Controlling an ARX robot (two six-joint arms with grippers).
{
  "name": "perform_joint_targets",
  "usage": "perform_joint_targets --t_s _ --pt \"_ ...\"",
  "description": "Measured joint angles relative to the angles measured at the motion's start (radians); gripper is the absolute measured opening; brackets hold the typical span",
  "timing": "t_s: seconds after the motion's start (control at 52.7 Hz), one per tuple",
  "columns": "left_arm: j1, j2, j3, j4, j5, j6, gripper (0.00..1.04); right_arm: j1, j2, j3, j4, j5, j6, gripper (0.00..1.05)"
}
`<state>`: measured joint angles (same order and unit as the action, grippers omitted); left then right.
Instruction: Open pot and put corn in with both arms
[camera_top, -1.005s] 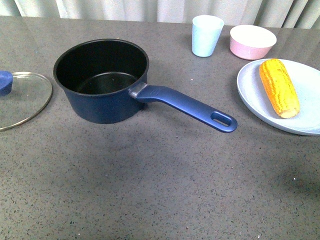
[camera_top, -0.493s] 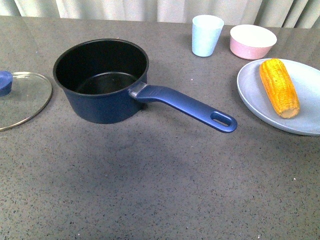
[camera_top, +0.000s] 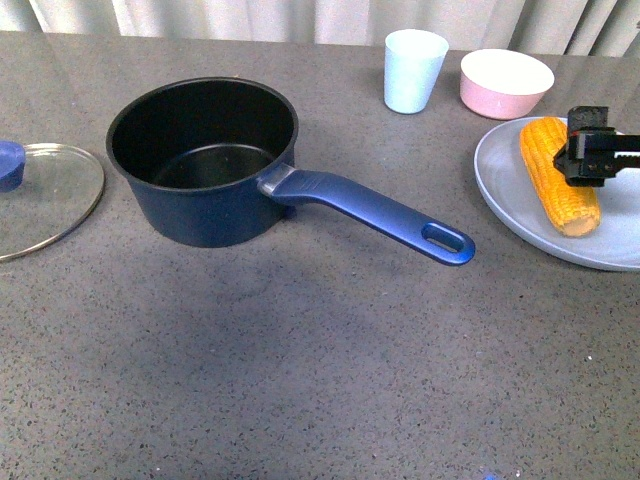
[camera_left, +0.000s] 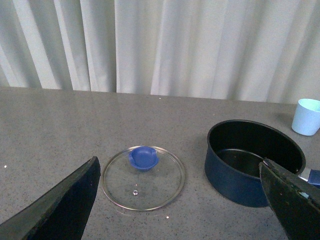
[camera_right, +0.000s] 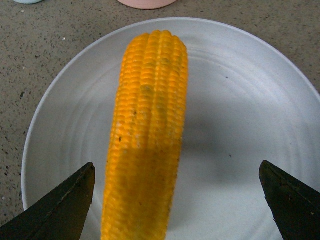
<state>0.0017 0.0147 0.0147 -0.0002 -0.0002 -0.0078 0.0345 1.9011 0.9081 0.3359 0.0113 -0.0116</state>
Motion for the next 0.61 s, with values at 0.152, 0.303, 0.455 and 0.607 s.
perform_joint_targets --t_s 0.152,0.303,0.455,0.607 --pt "0.0 0.0 0.0 0.0 0.0 0.0 0.96 0.02 0.084 0.088 -0.029 0.008 0.035 0.96" --pt "0.0 0.0 0.0 0.0 0.0 0.0 0.96 0.034 0.14 0.14 -0.044 0.015 0.053 0.96" --pt "0.0 0.0 0.0 0.0 0.0 0.0 0.96 0.043 0.162 0.16 -0.056 0.016 0.07 0.88" --pt "0.0 0.0 0.0 0.0 0.0 0.0 0.96 0.047 0.175 0.168 -0.072 0.023 0.08 0.67"
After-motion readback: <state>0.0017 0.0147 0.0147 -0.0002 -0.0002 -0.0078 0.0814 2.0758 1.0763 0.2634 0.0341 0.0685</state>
